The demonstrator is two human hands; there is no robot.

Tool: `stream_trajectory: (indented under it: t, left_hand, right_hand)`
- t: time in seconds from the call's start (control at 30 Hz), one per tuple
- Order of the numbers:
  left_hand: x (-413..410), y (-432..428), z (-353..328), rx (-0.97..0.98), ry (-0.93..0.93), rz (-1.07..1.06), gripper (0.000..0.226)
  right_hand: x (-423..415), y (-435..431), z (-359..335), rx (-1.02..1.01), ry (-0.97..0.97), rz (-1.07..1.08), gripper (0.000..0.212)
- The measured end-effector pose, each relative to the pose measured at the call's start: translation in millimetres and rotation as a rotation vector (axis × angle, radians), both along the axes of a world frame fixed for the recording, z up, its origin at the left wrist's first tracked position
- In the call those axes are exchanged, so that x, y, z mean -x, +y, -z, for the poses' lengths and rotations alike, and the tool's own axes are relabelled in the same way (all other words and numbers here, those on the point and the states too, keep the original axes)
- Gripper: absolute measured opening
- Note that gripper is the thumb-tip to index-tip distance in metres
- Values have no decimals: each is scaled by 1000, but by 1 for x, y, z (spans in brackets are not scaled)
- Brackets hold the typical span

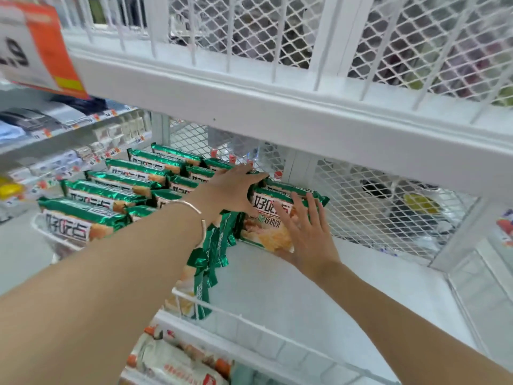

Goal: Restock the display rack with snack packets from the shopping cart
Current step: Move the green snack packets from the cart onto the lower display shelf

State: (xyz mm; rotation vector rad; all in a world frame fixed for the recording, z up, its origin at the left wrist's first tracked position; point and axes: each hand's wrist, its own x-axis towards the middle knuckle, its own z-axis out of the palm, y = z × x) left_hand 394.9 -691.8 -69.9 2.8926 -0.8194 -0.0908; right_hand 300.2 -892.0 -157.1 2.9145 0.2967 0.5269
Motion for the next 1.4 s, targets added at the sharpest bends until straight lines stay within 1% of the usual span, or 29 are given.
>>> stream_trajectory:
  t: [0.07, 0.1, 0.17, 0.23, 0.3, 0.37, 0.4, 0.47, 0.57, 0.7, 0.77, 0.83, 0.93, 1.0, 1.07, 1.13, 1.2, 1.27, 1.3, 1.33, 1.37, 1.4]
  left_hand:
    - [12, 13, -12, 147, 1, -47, 87]
    - [20, 21, -18, 224, -16, -87, 80]
    - [41, 49, -25, 335, -58, -194, 70]
    - [65, 88, -27, 333, -137, -292, 65]
    - [95, 134, -30, 289, -178, -364, 61]
    - [134, 186, -31, 274, -140, -443, 59]
    - [156, 212, -32, 267, -112, -480, 58]
    - [199, 264, -34, 236, -68, -554, 56]
    - [258, 342, -29, 206, 8, -652, 57]
    - [327, 435, -16, 199, 33, -837, 55]
    - [356, 474, -9, 191, 81, -944, 53]
    - [382, 509, 0, 245, 128, -1081, 52]
    - [413, 552, 17, 329, 172, -1256, 52]
    - [425, 574, 22, 395, 200, -1375, 50]
    - [430, 591, 27, 444, 230, -1452, 49]
    - [430, 608, 34, 490, 236, -1522, 46]
    - [427, 620, 38, 515, 251, -1576, 43]
    - [420, 629, 40, 542, 275, -1610, 42]
    - [414, 634, 43, 567, 270, -1626, 41]
    - [408, 637, 43, 595, 267, -1643, 40]
    - [402, 640, 45, 622, 267, -1658, 39]
    - [396, 643, 48, 646, 280, -1666, 39]
  right_hand:
    - [8, 3, -13, -144, 80, -38, 88]
    - [12, 5, -21, -210, 75, -64, 84]
    - [26, 17, -39, -265, 35, -99, 79]
    - [45, 42, -56, -290, 14, -108, 74]
    - [69, 79, -74, -324, 42, -139, 70]
    - [93, 121, -86, -409, 131, -175, 69]
    - [105, 144, -90, -418, 135, -197, 69]
    - [124, 192, -94, -385, 105, -242, 67]
    - [148, 267, -94, -427, 170, -331, 67]
    - [174, 359, -75, -382, 254, -476, 64]
    - [184, 402, -66, -384, 328, -526, 64]
    - [189, 440, -55, -387, 440, -563, 64]
    - [189, 486, -41, -309, 622, -599, 64]
    - [181, 516, -25, -295, 790, -559, 59]
    - [169, 548, -5, -392, 1005, -432, 54]
    - [153, 574, 25, -469, 1167, -308, 51]
    - [139, 592, 55, -408, 1239, -248, 45]
    - [131, 603, 76, -319, 1251, -215, 64]
    - [129, 605, 80, -304, 1262, -215, 67]
    - [124, 607, 86, -295, 1276, -218, 64]
    - [122, 610, 83, -289, 1280, -243, 55]
    - [118, 610, 82, -283, 1279, -256, 40]
